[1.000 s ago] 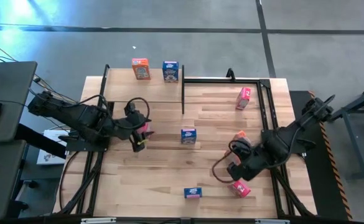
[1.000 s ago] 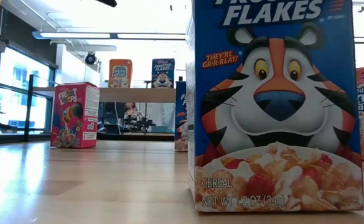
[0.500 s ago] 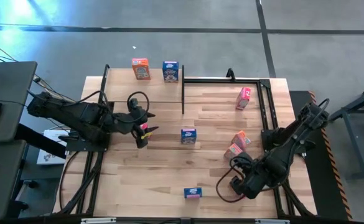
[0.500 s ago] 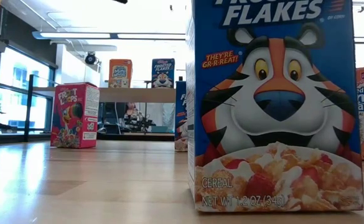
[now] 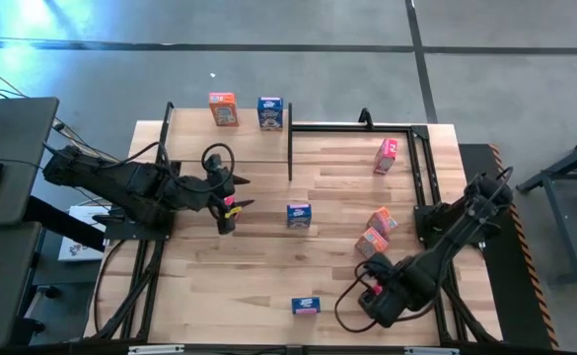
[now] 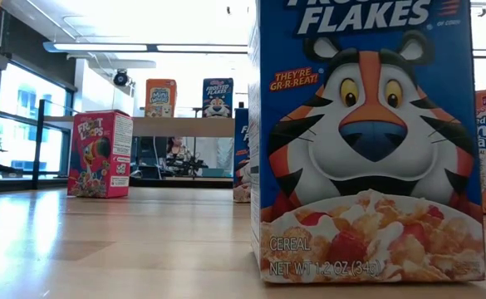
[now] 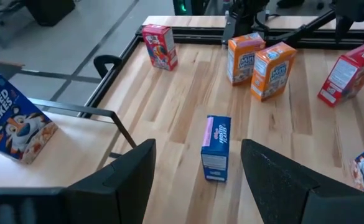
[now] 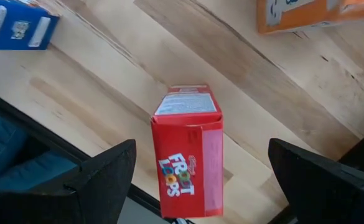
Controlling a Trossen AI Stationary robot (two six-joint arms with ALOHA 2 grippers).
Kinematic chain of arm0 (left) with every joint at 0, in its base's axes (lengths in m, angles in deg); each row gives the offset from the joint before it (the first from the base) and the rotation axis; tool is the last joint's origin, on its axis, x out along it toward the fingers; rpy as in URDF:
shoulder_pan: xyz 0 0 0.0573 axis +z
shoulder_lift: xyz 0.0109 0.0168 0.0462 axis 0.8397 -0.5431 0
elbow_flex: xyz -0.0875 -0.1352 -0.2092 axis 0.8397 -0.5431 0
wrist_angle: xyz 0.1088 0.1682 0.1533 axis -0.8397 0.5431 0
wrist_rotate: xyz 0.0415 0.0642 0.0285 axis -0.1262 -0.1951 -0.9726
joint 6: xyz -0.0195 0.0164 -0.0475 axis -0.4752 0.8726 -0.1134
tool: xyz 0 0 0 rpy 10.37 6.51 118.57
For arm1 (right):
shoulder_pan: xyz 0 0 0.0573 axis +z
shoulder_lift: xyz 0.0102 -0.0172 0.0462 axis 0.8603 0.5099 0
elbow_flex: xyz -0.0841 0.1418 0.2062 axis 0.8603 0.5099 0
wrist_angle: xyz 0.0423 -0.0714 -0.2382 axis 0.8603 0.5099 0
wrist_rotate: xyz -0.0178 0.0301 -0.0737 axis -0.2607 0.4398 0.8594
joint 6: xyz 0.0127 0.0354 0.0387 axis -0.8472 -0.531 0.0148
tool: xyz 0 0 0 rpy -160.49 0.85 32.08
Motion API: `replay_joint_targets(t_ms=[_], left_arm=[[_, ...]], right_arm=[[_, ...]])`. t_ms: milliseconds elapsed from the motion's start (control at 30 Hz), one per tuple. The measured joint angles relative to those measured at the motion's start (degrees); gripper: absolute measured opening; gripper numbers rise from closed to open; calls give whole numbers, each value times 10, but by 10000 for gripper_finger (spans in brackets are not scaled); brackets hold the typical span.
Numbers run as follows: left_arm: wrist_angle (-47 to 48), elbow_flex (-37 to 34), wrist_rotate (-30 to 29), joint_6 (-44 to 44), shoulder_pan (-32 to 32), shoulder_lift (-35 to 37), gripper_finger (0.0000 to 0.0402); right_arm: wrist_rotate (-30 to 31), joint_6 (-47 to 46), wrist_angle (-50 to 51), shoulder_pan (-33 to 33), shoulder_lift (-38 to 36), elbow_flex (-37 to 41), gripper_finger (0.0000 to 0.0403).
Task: Stack cereal on shelf
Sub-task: Put the bottom right red cereal box on the the shelf
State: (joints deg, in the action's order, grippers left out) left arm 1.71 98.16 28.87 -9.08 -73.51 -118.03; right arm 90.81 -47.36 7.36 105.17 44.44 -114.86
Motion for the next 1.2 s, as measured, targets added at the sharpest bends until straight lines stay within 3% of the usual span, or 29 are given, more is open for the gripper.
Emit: replay_joint_targets(t_ms=[467,1200], left_arm=[[-1,0,0,22,0,0,228],[-2,0,-4,22,0,0,228]], right_arm=[[-74,0,-34,0,52,0,350],[-79,-1,-43,0,58,0,197]])
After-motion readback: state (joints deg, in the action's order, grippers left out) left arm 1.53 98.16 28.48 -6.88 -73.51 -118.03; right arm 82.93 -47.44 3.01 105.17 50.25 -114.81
